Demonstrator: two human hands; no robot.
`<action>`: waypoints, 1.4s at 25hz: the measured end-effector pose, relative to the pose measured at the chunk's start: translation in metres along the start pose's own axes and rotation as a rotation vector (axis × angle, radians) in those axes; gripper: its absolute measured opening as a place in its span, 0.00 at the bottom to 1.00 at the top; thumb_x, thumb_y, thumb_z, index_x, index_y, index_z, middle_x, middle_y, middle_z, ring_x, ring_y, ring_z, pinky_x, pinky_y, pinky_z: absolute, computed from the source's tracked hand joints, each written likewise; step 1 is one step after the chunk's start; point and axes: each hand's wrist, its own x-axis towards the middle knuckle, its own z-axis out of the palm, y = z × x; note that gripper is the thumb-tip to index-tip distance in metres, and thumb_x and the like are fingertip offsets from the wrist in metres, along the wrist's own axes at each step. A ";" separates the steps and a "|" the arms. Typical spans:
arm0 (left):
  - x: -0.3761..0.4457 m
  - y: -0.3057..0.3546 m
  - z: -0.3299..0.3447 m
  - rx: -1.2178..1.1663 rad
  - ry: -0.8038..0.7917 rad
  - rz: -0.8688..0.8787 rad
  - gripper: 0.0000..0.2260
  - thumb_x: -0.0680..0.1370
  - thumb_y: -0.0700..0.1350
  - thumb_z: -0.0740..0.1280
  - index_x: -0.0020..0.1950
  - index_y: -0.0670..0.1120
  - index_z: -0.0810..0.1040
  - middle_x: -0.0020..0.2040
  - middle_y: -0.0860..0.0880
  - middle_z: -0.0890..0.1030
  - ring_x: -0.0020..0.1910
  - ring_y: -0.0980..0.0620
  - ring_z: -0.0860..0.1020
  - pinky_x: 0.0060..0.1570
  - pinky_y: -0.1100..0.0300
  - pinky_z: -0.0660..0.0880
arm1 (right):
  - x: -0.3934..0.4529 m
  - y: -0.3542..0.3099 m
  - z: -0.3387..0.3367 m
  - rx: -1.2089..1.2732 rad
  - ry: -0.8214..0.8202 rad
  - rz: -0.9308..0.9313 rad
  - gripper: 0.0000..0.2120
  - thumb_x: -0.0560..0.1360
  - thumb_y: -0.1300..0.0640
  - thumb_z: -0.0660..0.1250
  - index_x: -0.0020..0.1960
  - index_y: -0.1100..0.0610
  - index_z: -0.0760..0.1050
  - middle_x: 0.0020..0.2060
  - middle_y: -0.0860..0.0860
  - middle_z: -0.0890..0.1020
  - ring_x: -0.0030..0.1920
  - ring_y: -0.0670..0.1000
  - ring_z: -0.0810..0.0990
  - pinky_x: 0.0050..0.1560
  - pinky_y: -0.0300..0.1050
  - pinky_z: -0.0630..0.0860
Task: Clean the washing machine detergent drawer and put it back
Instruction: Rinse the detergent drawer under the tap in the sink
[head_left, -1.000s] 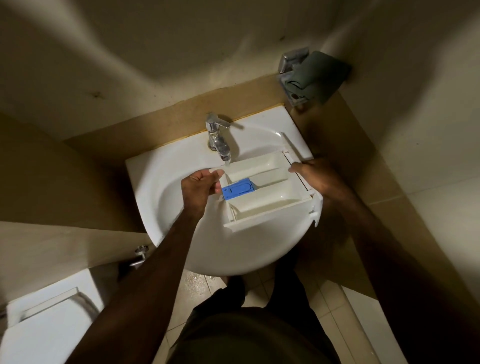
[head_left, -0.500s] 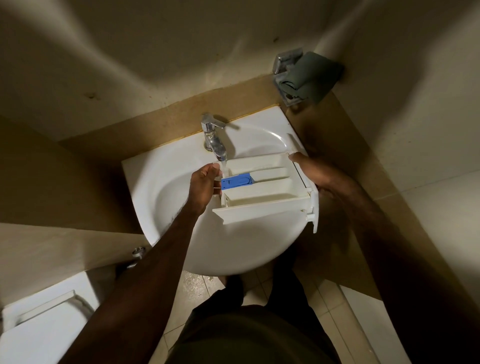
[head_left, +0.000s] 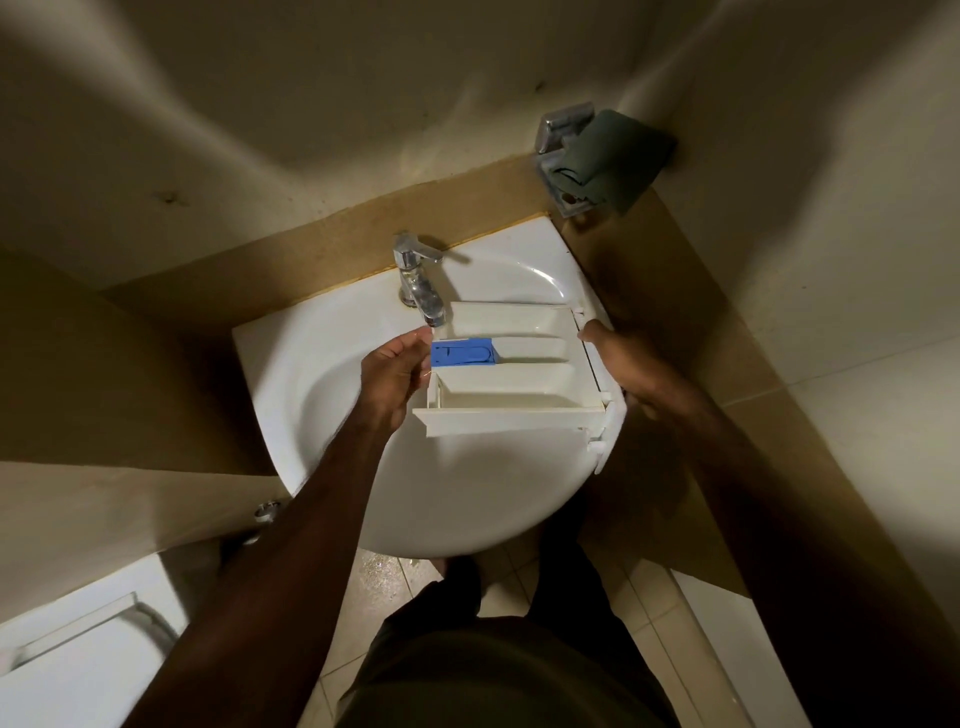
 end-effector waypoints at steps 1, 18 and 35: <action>0.000 0.001 -0.001 -0.031 -0.015 -0.042 0.10 0.81 0.42 0.69 0.61 0.43 0.83 0.49 0.42 0.83 0.41 0.50 0.77 0.41 0.61 0.78 | 0.000 0.001 0.002 0.016 0.011 -0.019 0.13 0.80 0.47 0.64 0.49 0.56 0.80 0.39 0.53 0.83 0.37 0.54 0.81 0.34 0.42 0.72; 0.020 0.059 -0.008 0.372 -0.019 -0.212 0.07 0.82 0.36 0.65 0.59 0.44 0.76 0.47 0.42 0.82 0.29 0.53 0.82 0.23 0.62 0.78 | 0.010 0.030 0.055 -0.073 0.214 -0.202 0.09 0.78 0.56 0.59 0.43 0.47 0.75 0.29 0.45 0.76 0.34 0.53 0.76 0.46 0.59 0.83; -0.007 0.030 -0.025 0.163 0.019 0.054 0.13 0.84 0.39 0.62 0.66 0.47 0.80 0.52 0.48 0.84 0.48 0.52 0.83 0.49 0.54 0.81 | 0.011 0.041 0.074 -0.033 0.179 -0.228 0.20 0.74 0.49 0.57 0.64 0.46 0.77 0.46 0.47 0.84 0.46 0.57 0.84 0.49 0.56 0.83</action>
